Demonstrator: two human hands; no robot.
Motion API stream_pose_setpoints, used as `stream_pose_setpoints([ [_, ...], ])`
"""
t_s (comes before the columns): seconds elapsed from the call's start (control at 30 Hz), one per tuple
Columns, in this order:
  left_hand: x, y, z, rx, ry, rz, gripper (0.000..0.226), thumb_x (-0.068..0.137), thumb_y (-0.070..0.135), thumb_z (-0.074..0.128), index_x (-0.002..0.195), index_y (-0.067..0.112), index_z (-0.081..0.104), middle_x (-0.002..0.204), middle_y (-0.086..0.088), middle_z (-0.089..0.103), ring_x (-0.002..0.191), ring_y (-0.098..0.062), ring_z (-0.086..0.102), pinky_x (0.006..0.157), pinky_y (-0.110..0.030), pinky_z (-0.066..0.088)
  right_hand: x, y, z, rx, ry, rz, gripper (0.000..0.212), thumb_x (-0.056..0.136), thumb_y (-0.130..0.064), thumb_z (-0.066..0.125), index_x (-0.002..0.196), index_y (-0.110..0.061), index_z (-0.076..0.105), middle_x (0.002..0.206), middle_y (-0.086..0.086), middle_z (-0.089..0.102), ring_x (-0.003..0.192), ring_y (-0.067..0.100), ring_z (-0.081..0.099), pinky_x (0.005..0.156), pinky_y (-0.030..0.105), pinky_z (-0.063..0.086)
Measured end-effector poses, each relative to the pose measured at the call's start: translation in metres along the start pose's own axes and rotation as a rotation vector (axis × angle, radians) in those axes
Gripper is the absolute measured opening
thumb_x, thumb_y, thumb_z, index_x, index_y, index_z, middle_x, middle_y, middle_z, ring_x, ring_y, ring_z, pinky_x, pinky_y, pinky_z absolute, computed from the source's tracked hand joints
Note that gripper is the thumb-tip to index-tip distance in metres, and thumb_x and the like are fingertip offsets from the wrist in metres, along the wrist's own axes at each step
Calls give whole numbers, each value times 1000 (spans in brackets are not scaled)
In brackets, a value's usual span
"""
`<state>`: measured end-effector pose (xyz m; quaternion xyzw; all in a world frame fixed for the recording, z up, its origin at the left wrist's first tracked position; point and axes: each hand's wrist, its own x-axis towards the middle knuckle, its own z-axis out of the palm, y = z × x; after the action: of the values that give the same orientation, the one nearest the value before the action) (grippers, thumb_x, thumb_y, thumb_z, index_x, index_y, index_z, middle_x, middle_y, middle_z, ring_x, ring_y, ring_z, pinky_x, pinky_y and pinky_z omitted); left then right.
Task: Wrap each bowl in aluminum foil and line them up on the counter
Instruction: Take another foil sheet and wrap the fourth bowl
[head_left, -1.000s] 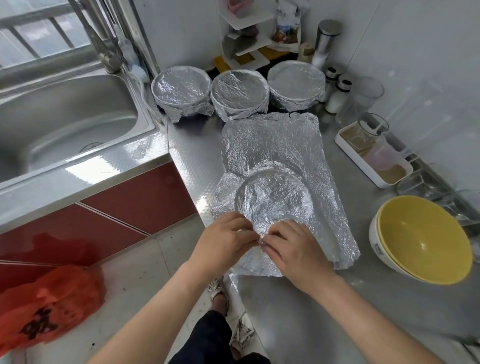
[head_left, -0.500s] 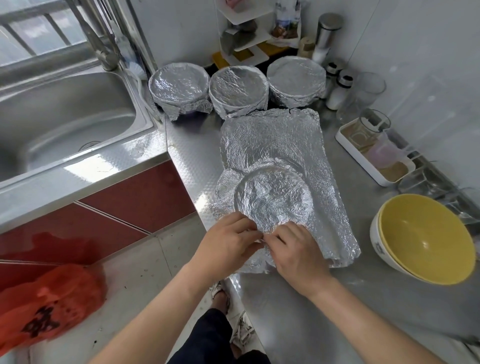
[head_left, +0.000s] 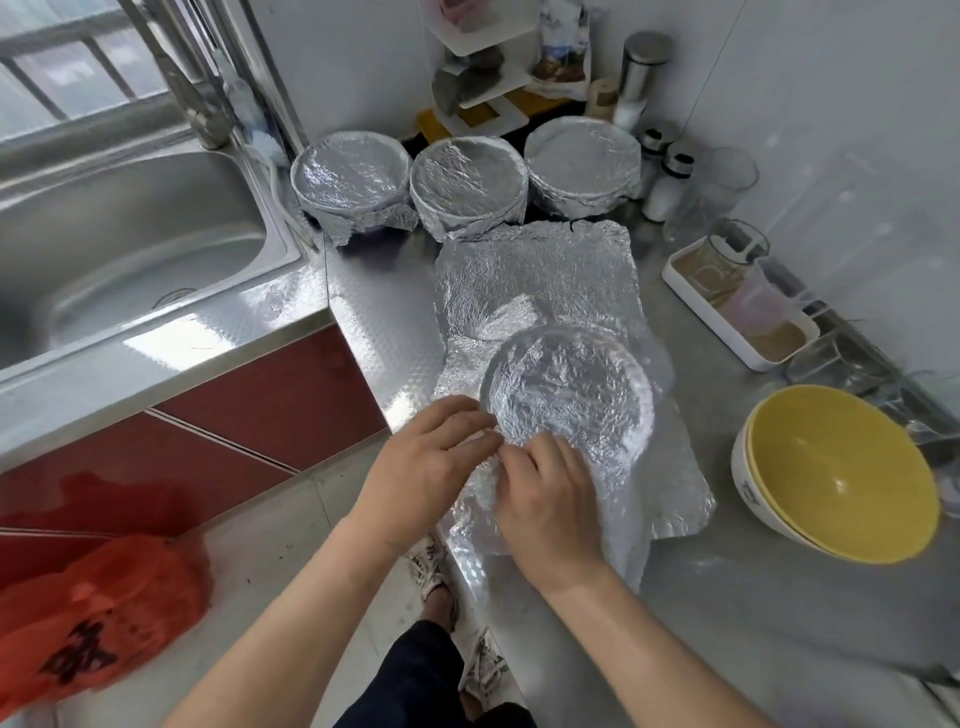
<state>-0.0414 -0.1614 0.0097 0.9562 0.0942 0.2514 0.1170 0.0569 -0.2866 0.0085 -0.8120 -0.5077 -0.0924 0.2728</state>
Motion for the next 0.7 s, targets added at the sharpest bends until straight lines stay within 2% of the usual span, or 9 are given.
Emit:
stream_pose_setpoints([
  [0.2,-8,-14,-3,-25,-134,-100,18,85,15,75,104,15,74,116,3,68,115,-24,60,91,-35,53,-3,-18,23,1,-44,125,16,73,1,73,80,-10,64,73,4,52,70,24,50,61,35,42],
  [0.33,-11,-8,-3,-71,-179,-153,26,81,5,75,106,13,74,117,1,68,118,-22,59,94,-36,53,-9,-17,14,-4,-185,133,24,73,-16,78,93,-17,66,84,-2,56,81,20,52,70,35,44],
  [0.43,-12,4,-4,-126,-151,-186,34,76,0,67,107,13,74,115,2,69,116,-21,60,95,-33,51,-7,-6,-7,91,-248,102,20,84,-32,61,101,-23,64,94,-6,56,90,16,52,77,35,43],
  [0.5,-12,9,-3,-158,-151,-182,27,82,11,61,105,15,74,112,3,69,114,-20,60,94,-32,51,-5,9,-21,128,-273,55,24,89,-33,48,102,-23,66,95,-7,57,91,15,53,77,33,42],
  [0.53,-12,11,-1,-174,-161,-169,23,85,19,61,104,17,74,110,4,69,113,-19,59,93,-32,52,-4,18,-27,127,-289,18,24,89,-32,47,101,-23,67,94,-8,58,90,14,53,77,32,41],
  [0.63,-13,16,4,-187,-179,-103,17,89,30,65,98,20,75,101,6,68,105,-18,59,83,-33,53,-3,43,-34,100,-342,-96,10,85,-25,62,93,-24,68,92,-9,58,87,15,55,72,30,36],
  [0.7,-13,18,7,-165,-176,-89,15,89,31,67,95,20,76,96,6,67,99,-17,59,76,-33,53,-5,53,-34,67,-374,-148,12,80,-22,74,89,-23,67,90,-8,58,85,17,57,70,32,38],
])
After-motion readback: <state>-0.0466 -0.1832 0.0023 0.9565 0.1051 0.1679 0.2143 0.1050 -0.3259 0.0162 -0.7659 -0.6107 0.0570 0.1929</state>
